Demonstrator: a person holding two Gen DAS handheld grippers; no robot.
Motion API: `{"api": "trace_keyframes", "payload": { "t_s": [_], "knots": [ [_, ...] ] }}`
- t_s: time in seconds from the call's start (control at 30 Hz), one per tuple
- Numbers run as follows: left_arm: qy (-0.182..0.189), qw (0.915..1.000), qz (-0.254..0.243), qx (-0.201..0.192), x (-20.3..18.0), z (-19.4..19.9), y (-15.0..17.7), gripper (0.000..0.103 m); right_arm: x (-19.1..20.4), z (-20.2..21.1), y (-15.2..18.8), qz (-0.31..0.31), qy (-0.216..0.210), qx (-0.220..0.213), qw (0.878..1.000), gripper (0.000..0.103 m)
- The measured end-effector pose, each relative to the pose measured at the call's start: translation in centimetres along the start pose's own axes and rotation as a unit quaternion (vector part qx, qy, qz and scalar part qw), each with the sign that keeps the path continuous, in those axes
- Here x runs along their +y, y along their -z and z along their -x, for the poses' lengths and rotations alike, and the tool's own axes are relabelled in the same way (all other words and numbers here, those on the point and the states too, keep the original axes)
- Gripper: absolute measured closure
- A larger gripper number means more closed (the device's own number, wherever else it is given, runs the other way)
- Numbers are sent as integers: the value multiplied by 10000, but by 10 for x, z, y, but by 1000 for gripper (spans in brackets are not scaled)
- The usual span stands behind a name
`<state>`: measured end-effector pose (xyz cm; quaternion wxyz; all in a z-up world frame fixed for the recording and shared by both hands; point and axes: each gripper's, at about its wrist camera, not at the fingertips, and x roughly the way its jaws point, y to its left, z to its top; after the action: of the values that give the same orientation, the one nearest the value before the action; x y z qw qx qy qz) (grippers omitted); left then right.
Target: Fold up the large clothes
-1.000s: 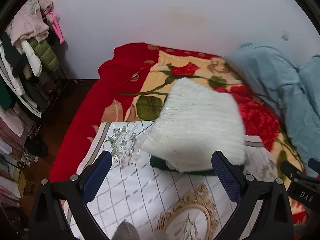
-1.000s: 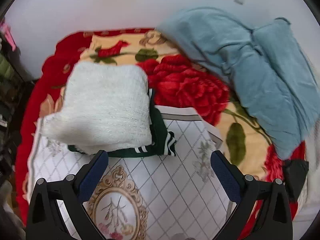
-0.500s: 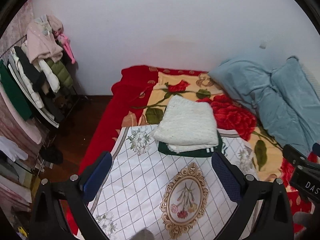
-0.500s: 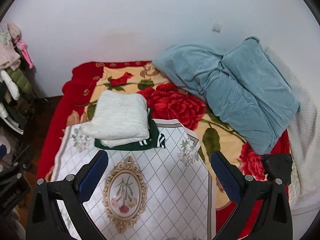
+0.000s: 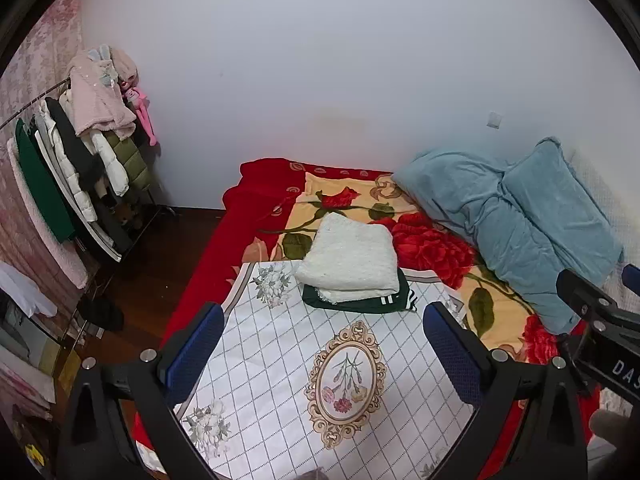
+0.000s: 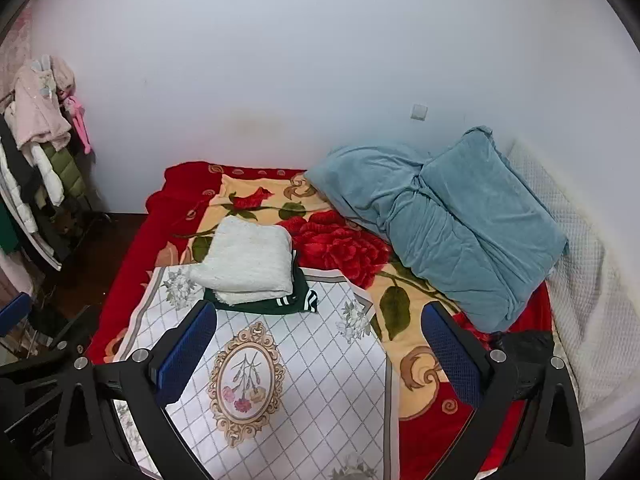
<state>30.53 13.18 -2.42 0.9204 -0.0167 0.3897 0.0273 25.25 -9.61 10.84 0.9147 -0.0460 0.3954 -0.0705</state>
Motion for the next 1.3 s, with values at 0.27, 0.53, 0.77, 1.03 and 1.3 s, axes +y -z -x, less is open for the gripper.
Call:
{"api": "trace_keyframes", "payload": {
  "t_s": [0.27, 0.53, 0.77, 1.03, 1.3],
  "knots": [
    [37, 9997, -60, -233, -7, 33, 2, 1, -10, 49, 4, -92, -47, -219, 9997, 0],
    [8, 9992, -14, -396, -9, 48, 4, 1, -22, 70, 3, -132, -14, -345, 9993, 0],
    [-20, 9992, -3, -411, -8, 55, 7, 1, -25, 76, 3, -139, -51, -313, 9994, 0],
    [-80, 9988, 48, -476, -7, 63, 6, 1, -28, 73, -1, -121, -120, -317, 9994, 0],
    [-79, 9986, 87, -508, -8, 66, 5, 1, -28, 73, -2, -78, -140, -322, 9994, 0]
  ]
}}
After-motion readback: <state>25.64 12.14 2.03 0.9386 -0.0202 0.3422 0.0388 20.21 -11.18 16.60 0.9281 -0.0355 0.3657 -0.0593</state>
